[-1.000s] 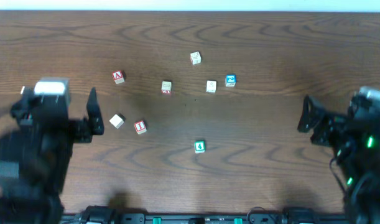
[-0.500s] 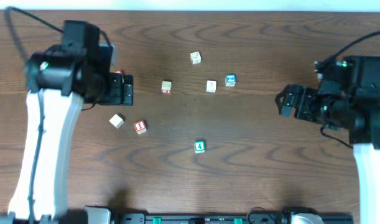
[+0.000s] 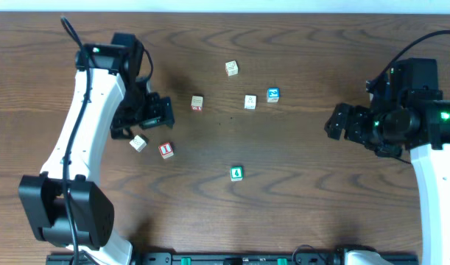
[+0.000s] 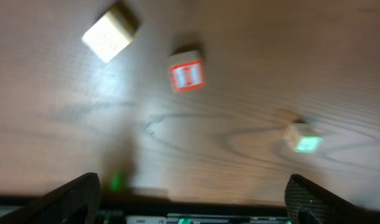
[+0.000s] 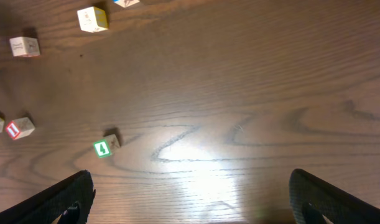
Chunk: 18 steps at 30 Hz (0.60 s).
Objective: Spell out Ai2
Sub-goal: 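Swing the left gripper toward the red-bordered 'I' block, then lower the left gripper and close it on the red 'I' block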
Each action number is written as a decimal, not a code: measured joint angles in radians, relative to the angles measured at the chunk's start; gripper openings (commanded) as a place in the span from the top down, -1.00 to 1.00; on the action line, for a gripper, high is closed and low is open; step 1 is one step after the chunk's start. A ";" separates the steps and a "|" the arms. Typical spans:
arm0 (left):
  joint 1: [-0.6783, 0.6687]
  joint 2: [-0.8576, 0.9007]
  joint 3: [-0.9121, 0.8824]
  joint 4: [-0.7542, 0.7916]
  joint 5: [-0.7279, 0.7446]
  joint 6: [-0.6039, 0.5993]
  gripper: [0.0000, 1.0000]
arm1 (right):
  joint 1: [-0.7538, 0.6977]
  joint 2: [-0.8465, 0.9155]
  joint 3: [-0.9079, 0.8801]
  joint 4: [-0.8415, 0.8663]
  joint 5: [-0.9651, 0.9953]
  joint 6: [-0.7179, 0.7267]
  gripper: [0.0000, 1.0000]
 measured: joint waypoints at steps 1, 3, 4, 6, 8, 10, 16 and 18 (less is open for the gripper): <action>-0.004 0.002 -0.035 -0.001 -0.020 -0.035 -0.91 | 0.000 0.000 0.000 -0.002 0.003 0.000 -0.98; -0.013 0.002 -0.064 -0.005 -0.042 -0.058 -0.91 | 0.000 0.000 0.000 -0.005 0.007 0.000 -0.98; -0.027 0.002 -0.080 -0.004 -0.054 -0.072 -0.90 | 0.000 0.000 0.000 -0.008 0.009 0.000 -0.98; -0.051 0.002 -0.100 0.013 -0.061 -0.077 -0.91 | 0.000 0.000 0.000 -0.011 0.012 0.000 -0.98; -0.089 0.002 -0.129 0.061 -0.067 -0.093 -0.91 | 0.000 0.000 0.000 -0.016 0.013 0.000 -0.99; -0.135 -0.001 -0.166 0.132 -0.076 -0.116 -0.90 | 0.000 0.000 0.000 -0.023 0.018 0.000 -0.98; -0.291 -0.079 -0.333 0.283 -0.153 -0.203 -0.91 | 0.000 0.000 0.000 -0.057 0.050 -0.002 -0.99; -0.333 -0.142 -0.383 0.296 -0.173 -0.232 -0.91 | 0.000 0.000 0.000 -0.066 0.062 -0.004 -0.99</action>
